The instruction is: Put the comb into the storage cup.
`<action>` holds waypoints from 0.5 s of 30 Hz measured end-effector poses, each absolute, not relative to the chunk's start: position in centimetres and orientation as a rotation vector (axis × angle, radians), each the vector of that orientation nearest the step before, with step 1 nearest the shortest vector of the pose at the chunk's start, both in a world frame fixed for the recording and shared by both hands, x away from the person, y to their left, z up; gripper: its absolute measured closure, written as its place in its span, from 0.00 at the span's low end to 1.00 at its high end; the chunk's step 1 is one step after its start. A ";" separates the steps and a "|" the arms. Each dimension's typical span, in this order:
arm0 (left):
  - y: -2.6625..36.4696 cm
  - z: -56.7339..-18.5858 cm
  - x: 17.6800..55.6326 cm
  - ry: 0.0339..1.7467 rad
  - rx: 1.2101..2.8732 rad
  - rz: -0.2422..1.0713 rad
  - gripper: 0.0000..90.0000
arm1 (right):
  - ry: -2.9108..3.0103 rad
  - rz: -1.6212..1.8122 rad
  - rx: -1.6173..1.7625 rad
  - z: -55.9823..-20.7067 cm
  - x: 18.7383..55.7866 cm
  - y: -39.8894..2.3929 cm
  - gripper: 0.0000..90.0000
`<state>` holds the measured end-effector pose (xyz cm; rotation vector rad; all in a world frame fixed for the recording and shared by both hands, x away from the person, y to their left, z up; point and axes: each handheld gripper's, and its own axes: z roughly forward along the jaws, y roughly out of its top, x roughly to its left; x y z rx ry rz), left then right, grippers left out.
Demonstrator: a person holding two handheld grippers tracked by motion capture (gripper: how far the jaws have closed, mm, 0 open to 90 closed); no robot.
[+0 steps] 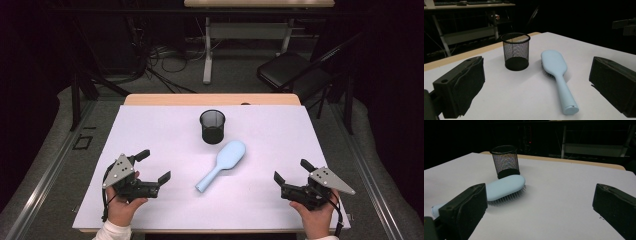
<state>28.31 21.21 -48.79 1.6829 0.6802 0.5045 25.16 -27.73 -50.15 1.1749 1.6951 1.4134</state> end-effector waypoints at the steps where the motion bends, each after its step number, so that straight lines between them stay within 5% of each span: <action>1: 21.2 -48.9 28.3 0.678 1.691 0.500 0.00 | 1.703 1.408 1.178 -50.2 25.1 -27.7 0.00; 15: 20.7 -49.1 28.7 0.678 1.706 0.482 0.00 | 1.721 1.383 1.174 -50.2 25.1 -27.3 0.00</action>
